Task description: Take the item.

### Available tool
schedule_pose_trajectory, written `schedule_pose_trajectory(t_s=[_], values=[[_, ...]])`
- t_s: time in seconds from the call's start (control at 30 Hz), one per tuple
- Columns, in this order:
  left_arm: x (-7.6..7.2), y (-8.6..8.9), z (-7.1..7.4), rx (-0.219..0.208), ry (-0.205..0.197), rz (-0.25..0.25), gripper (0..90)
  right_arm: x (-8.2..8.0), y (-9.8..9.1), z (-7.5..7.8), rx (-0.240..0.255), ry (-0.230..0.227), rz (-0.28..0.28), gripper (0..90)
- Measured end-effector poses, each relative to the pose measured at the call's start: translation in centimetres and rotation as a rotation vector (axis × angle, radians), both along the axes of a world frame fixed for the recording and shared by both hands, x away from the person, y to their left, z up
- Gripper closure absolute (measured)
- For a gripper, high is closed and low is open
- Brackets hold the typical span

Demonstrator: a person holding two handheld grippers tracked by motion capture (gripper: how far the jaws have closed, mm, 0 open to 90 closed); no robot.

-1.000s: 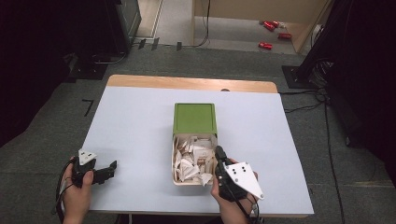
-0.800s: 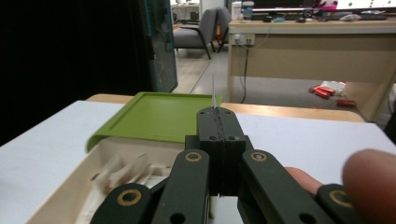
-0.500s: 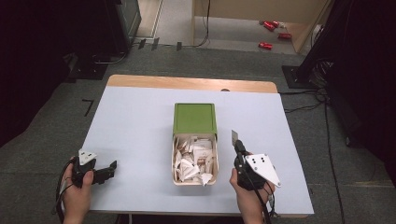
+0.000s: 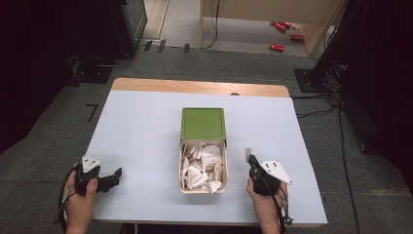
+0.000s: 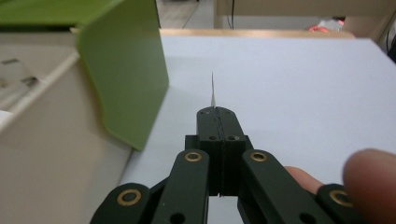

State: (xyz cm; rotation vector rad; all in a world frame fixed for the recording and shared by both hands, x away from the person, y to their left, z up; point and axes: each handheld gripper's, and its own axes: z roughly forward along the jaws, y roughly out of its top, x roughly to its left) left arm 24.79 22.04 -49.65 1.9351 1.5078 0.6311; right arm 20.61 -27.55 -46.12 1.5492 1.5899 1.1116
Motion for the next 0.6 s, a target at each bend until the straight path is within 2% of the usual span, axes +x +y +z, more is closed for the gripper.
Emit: schedule_pose_trajectory(t_s=[0.03, 0.13, 0.27, 0.6], values=[[0.0, 0.0, 0.0, 0.001, 0.001, -0.001, 13.6, 0.0, 0.0, 0.0, 0.0, 0.0, 0.0, 90.0], [0.0, 0.0, 0.0, -0.001, 0.0, 0.0, 13.6, 0.4, -0.8, -0.9, 0.003, 0.038, -0.021, 90.0], [0.0, 0.0, 0.0, -0.001, -0.001, 0.0, 13.6, 0.6, -1.4, -1.3, 0.005, 0.058, -0.029, 90.0], [0.0, 0.0, 0.0, -0.001, -0.001, 0.0, 13.6, 0.8, -2.7, -1.6, 0.0, 0.079, -0.071, 90.0]])
